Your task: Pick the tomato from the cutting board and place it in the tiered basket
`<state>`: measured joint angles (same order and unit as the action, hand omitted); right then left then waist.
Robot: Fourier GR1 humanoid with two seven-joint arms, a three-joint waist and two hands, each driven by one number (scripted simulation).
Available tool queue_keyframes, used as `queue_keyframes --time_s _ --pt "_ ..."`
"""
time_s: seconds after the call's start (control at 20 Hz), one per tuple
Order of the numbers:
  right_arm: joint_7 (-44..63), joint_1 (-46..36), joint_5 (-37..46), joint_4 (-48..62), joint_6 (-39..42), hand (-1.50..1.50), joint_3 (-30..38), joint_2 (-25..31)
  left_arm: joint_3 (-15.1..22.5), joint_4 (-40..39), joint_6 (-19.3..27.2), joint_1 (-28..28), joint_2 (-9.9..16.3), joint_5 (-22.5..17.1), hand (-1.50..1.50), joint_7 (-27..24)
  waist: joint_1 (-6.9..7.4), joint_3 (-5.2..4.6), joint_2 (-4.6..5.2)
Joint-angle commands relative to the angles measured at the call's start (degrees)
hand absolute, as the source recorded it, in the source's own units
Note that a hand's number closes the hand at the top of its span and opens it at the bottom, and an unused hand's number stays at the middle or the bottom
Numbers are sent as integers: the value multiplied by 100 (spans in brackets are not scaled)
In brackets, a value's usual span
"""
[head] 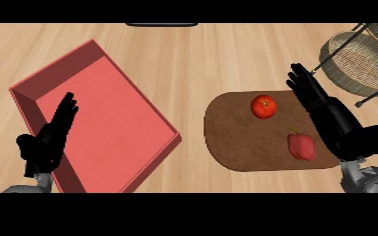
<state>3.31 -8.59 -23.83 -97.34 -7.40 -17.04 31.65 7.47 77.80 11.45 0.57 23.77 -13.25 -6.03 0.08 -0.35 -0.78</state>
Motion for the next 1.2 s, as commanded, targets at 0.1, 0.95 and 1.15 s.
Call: queue_keyframes --time_s 0.1,0.95,1.15 --pt "-569 -1018 -1568 894 1533 150 899 -255 263 437 293 436 -323 348 0 -81 186 63 164" --pt "412 -1774 -4335 3595 6833 -150 1996 897 932 938 787 1051 -980 790 0 554 247 80 197" --pt "197 -2299 -2980 3243 7356 -150 2365 1706 851 917 806 1085 -937 806 0 520 255 70 170"
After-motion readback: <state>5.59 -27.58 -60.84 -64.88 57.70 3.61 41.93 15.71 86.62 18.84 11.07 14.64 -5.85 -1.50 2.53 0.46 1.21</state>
